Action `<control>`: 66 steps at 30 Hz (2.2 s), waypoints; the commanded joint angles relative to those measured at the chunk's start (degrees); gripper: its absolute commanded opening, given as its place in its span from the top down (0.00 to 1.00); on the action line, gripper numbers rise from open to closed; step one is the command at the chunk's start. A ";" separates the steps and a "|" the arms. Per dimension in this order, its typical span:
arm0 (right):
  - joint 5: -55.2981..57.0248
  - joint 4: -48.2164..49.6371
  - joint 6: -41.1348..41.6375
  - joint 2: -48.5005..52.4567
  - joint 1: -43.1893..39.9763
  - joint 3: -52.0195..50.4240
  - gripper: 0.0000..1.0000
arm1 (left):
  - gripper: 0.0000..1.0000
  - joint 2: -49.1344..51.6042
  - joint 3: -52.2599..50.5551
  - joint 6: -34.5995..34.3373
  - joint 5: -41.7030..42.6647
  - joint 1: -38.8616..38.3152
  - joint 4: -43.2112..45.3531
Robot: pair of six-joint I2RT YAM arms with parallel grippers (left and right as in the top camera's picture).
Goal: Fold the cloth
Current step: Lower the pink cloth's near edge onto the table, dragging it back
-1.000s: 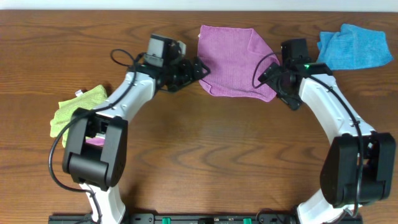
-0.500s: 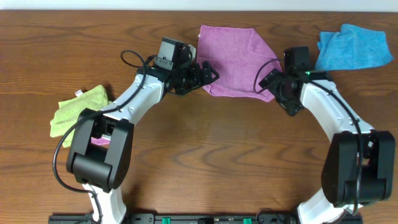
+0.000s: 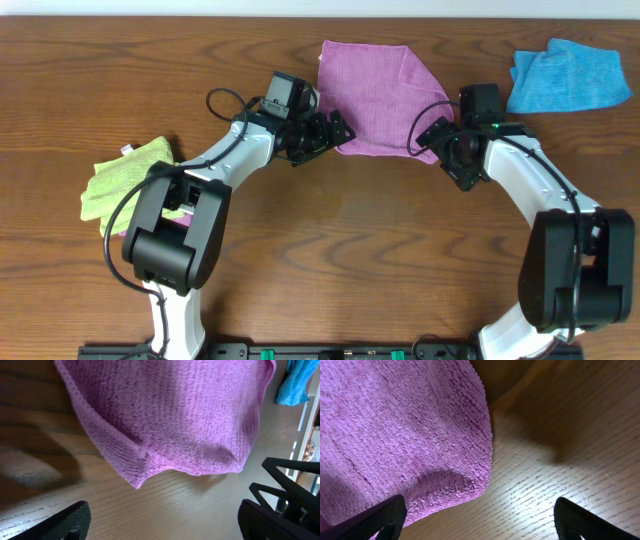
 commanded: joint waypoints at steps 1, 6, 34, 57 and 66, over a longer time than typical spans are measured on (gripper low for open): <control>-0.24 0.44 0.74 -0.61 -0.50 -0.68 0.06 | 0.05 1.44 1.05 -2.19 -0.52 0.02 0.04; -0.26 3.32 0.96 -0.61 -0.59 -2.14 0.10 | 0.04 4.46 1.05 -5.79 -0.33 0.02 3.41; 1.14 7.52 -1.38 3.19 -0.48 -2.60 0.25 | 0.85 8.20 1.05 -4.74 -6.08 -3.45 6.64; 2.69 14.53 -1.88 9.51 -0.59 -2.60 0.53 | 0.94 8.20 1.05 -1.09 -4.81 -1.22 6.14; -0.92 12.85 -5.38 9.22 -0.39 -2.58 0.99 | 0.94 8.17 1.05 3.58 -4.28 1.92 2.40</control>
